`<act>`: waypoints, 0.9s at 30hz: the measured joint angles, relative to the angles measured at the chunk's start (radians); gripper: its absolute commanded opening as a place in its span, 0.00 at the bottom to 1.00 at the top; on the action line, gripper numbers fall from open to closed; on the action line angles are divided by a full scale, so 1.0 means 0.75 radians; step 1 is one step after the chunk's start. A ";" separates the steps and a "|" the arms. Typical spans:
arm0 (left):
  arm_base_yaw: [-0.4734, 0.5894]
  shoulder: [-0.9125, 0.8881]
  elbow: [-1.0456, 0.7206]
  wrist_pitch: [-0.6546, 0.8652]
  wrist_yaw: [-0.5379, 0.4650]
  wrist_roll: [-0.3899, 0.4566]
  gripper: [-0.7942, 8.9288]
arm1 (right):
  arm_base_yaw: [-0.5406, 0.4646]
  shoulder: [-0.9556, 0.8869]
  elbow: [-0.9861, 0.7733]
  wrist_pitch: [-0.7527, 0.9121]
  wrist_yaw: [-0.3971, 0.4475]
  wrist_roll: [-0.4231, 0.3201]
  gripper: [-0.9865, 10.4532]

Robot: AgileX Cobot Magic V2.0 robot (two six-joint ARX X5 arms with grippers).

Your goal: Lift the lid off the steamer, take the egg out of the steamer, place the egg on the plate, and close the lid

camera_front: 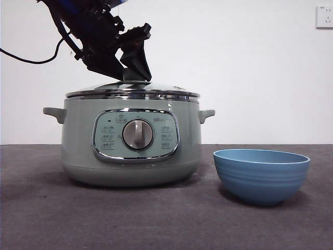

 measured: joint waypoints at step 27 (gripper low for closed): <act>-0.001 0.006 0.008 -0.048 0.000 0.001 0.63 | 0.000 0.000 0.000 -0.042 0.000 0.000 0.47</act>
